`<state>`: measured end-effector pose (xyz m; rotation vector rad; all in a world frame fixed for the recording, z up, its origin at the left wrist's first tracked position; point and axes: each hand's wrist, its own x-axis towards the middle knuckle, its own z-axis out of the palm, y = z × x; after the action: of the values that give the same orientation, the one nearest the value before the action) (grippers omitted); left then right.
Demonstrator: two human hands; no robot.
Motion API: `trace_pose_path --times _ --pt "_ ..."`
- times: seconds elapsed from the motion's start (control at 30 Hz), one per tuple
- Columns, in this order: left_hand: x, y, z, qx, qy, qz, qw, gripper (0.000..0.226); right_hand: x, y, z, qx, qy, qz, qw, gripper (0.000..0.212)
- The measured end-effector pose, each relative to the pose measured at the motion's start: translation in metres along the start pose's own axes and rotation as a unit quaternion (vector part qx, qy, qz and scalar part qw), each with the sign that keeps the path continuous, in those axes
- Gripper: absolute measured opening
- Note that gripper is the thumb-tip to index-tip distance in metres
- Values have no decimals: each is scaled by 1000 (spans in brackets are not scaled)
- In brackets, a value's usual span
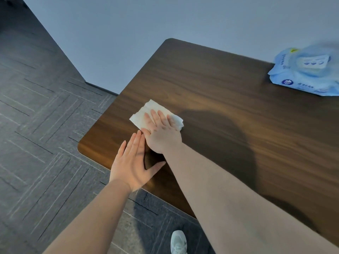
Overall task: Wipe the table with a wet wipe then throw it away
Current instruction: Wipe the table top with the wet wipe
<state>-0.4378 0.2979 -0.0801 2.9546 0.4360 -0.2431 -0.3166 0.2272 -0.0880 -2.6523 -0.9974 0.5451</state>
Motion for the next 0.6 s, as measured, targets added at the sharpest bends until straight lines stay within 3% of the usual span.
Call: trace_pose_path --times 0.13,0.27,0.37,0.6 --pt "-1 1 -3 41 -24 14 999 108 -44 31 -4 -10 -3 3 1000 57" --pt "-4 29 -11 50 -43 61 996 96 -92 73 -9 3 -3 68 998 57" --pt "0 75 -12 44 -42 105 993 87 -136 112 -12 23 16 137 990 56" --pt "-7 210 14 28 -63 227 971 91 -258 236 -30 43 59 309 948 56"
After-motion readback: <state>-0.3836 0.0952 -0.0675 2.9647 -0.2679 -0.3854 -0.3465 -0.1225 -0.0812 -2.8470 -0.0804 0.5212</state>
